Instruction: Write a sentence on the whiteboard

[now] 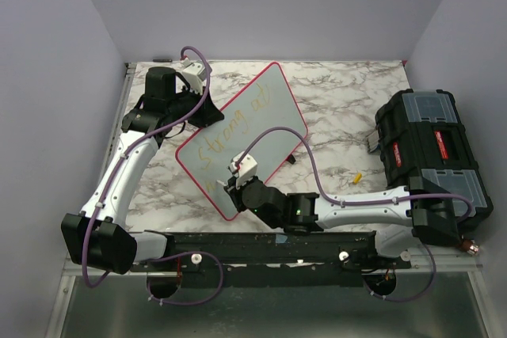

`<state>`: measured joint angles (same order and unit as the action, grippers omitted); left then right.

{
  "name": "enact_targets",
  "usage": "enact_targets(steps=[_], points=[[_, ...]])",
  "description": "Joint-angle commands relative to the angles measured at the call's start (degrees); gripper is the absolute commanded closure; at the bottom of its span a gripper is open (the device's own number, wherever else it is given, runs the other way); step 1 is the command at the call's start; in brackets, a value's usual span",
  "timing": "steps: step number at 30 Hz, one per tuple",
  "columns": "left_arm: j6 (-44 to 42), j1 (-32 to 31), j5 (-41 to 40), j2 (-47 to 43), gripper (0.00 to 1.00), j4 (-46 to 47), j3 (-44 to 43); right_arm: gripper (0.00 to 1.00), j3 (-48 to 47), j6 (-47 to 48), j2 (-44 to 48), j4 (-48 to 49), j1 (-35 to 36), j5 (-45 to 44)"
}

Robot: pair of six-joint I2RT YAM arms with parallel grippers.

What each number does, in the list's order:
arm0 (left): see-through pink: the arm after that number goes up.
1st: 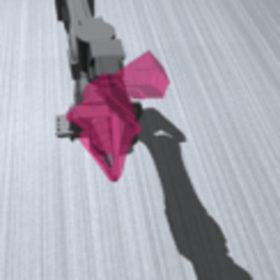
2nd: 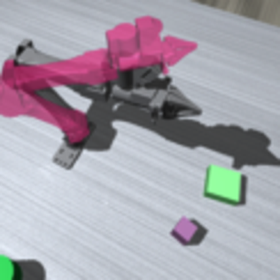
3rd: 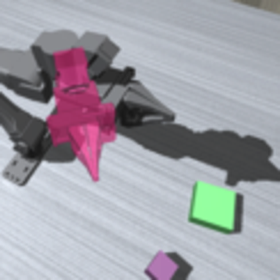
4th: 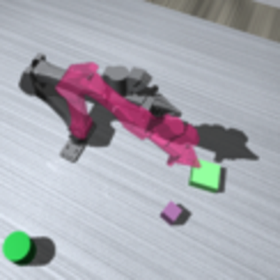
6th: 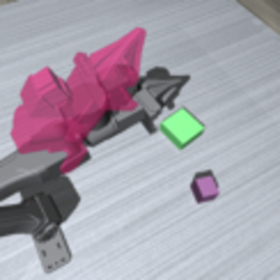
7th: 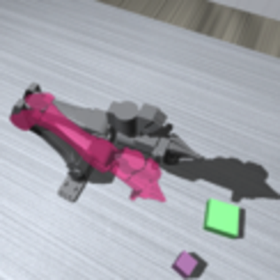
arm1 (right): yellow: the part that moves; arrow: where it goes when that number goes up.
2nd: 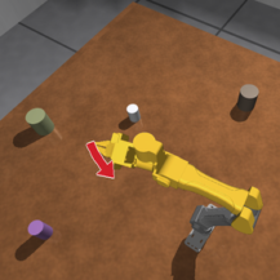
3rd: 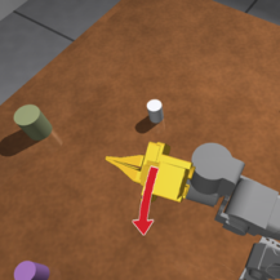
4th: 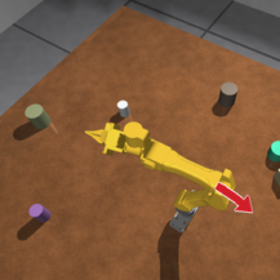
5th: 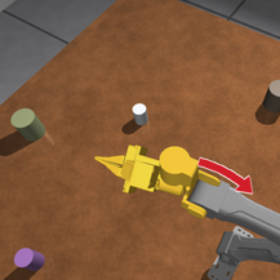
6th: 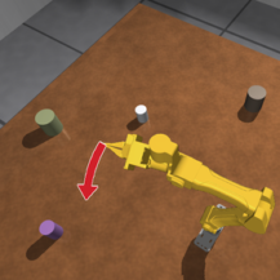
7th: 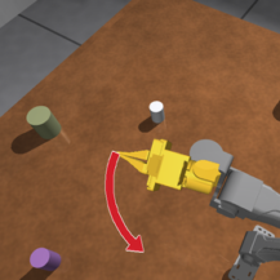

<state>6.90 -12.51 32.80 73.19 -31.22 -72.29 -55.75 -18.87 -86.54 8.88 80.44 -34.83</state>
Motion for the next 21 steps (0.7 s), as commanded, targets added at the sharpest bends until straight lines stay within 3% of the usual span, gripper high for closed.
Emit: enact_targets(steps=[1,21], points=[[-2.9,-0.5,-4.0,0.2,1.0,-1.6,-0.7,0.99,-0.4,-0.2,-0.5,0.9,-1.4,-0.3],[-2.9,-0.5,-4.1,0.0,1.0,-1.7,-0.7,0.99,-4.5,1.8,-0.7,-0.9,-2.1,0.7]])
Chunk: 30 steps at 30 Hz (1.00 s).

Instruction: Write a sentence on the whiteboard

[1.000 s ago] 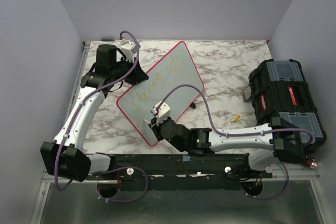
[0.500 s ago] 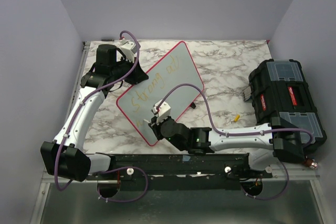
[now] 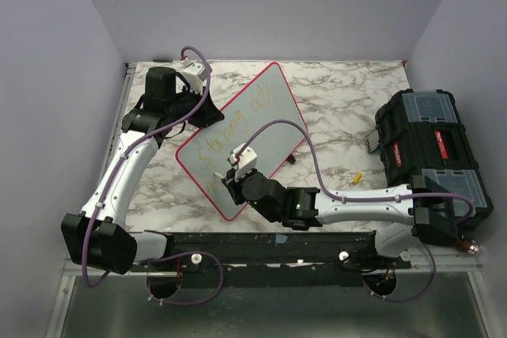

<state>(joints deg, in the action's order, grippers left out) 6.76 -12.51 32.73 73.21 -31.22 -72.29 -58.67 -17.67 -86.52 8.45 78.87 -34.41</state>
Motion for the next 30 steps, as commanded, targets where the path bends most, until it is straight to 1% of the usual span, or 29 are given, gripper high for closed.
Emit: enact_targets(steps=[1,11,16,21,30], points=[[-2.8,-0.5,-4.1,0.0,1.0,-1.7,-0.6,0.99,-1.4,0.5,-0.7,-0.5,-0.6,0.8],[-2.8,-0.5,-4.0,-0.1,1.0,-1.7,-0.6,0.99,0.9,-1.3,-0.4,-0.4,-0.5,7.2],[-2.8,-0.5,-4.0,-0.2,1.0,-1.7,-0.6,0.99,1.9,-2.3,-0.1,-1.0,-0.5,8.3],[-2.8,-0.5,-4.1,-0.3,1.0,-1.7,-0.7,0.99,4.1,-3.9,0.6,-1.6,-0.5,7.5],[-2.7,-0.5,-3.8,-0.3,1.0,-1.6,-0.6,0.99,6.6,-5.7,2.3,-4.8,-0.5,0.8]])
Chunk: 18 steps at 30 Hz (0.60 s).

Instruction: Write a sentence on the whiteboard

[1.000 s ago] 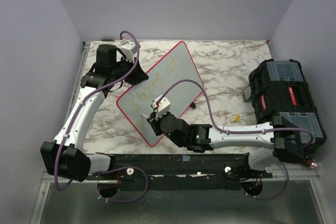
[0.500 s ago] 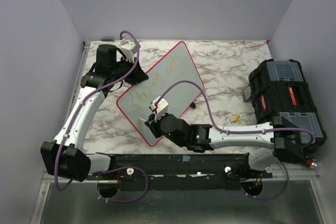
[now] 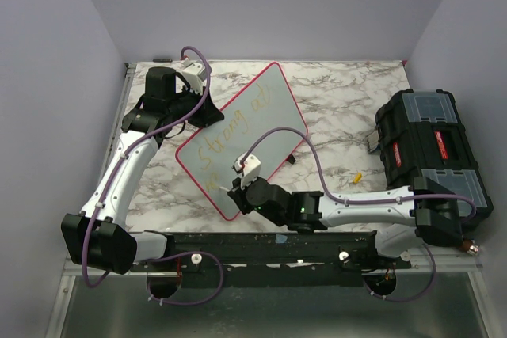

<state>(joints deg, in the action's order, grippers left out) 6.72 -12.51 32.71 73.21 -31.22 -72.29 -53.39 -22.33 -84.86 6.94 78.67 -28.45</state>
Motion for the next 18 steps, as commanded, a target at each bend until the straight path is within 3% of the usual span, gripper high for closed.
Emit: enact_targets(steps=[1,9,18], points=[[-2.6,-0.5,-3.8,-0.3,1.0,-1.6,-0.6,0.99,1.0,-0.9,0.7,-3.7,-0.3,-6.5],[-2.6,-0.5,-3.8,-0.2,1.0,-1.6,-0.6,0.99,-3.9,3.2,1.8,-5.4,-0.3,-14.7],[-2.6,-0.5,-3.9,-0.3,1.0,-1.6,-0.5,1.0,0.2,4.5,9.2,2.9,-0.3,-10.0]])
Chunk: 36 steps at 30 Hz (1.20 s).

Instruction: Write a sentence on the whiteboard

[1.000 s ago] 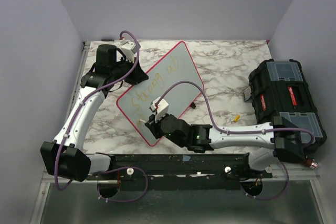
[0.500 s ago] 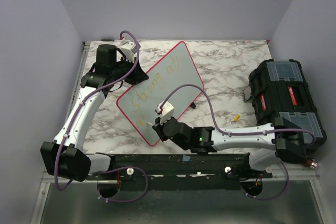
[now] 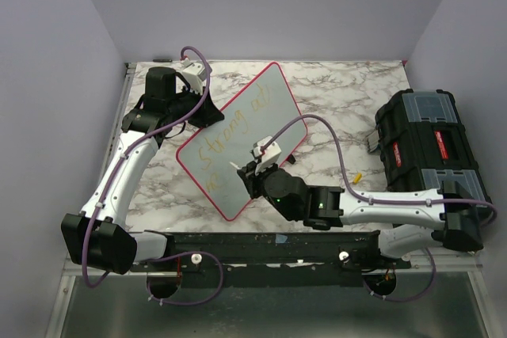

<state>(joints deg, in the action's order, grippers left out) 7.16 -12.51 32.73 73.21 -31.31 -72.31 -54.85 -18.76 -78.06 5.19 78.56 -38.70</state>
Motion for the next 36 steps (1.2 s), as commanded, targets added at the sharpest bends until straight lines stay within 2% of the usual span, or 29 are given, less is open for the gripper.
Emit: enact_targets(steps=[1,16,36], points=[[-3.1,-0.5,-3.8,-0.3,1.0,-1.5,-0.5,0.99,1.6,0.9,2.2,4.6,-0.3,0.3],[-3.1,-0.5,-3.9,-0.3,1.0,-1.6,-0.5,1.0,-1.0,-0.1,-4.6,4.4,-1.8,4.6],[-3.1,-0.5,-3.9,-0.5,1.0,-1.5,-0.4,0.99,-0.9,0.5,-6.6,4.6,-2.4,9.7]])
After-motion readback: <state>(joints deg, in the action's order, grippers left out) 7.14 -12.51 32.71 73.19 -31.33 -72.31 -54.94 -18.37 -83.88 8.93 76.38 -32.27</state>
